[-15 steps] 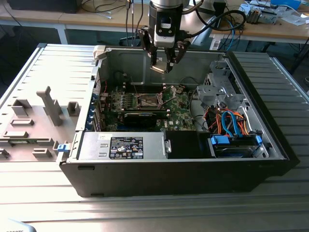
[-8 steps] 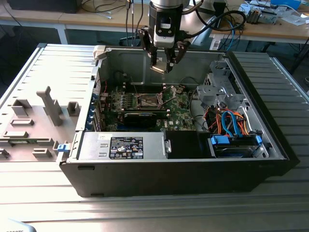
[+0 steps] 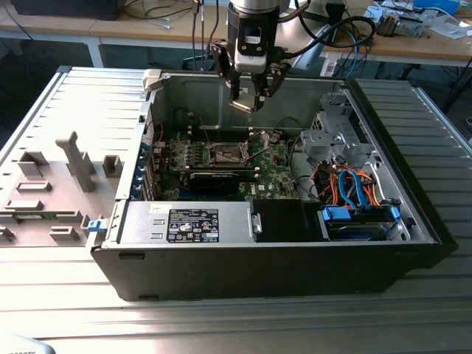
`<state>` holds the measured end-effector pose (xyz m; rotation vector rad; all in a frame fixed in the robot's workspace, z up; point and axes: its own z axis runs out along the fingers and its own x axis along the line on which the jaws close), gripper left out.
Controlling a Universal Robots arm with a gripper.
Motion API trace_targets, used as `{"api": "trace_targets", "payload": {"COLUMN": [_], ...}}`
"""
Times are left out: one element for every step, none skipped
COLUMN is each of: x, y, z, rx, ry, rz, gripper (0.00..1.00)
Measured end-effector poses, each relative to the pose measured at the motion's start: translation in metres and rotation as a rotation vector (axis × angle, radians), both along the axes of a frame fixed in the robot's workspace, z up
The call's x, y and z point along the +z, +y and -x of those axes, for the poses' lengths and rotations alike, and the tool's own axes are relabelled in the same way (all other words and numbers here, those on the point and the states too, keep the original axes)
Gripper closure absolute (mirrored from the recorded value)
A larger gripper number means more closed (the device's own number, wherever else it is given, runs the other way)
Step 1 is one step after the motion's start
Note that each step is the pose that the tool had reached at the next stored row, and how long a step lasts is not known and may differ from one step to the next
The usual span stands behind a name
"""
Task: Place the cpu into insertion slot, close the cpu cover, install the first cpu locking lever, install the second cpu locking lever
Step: 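Place the cpu into insertion slot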
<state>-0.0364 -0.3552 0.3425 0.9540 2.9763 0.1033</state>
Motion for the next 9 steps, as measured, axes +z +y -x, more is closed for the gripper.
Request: {"api": "trace_targets", "payload": {"x": [0.0000, 0.0000, -0.0001, -0.0002, -0.0003, -0.0004, -0.0004, -0.0005, -0.0005], "y": [0.0000, 0.0000, 0.0000, 0.0000, 0.0000, 0.0000, 0.0000, 0.0000, 0.0000], "z": [0.0000, 0.0000, 0.0000, 0.0000, 0.0000, 0.0000, 0.0000, 0.0000, 0.0000], "rx": [-0.001, -0.001, -0.002, -0.004, -0.006, -0.007, -0.008, -0.009, -0.009], "ry": [0.0000, 0.0000, 0.0000, 0.0000, 0.0000, 0.0000, 0.0000, 0.0000, 0.0001], "rz": [0.0000, 0.0001, 0.0000, 0.0000, 0.0000, 0.0000, 0.0001, 0.0001, 0.0001], "gripper": [0.46, 0.46, 0.46, 0.46, 0.46, 0.46, 0.46, 0.46, 0.46]}}
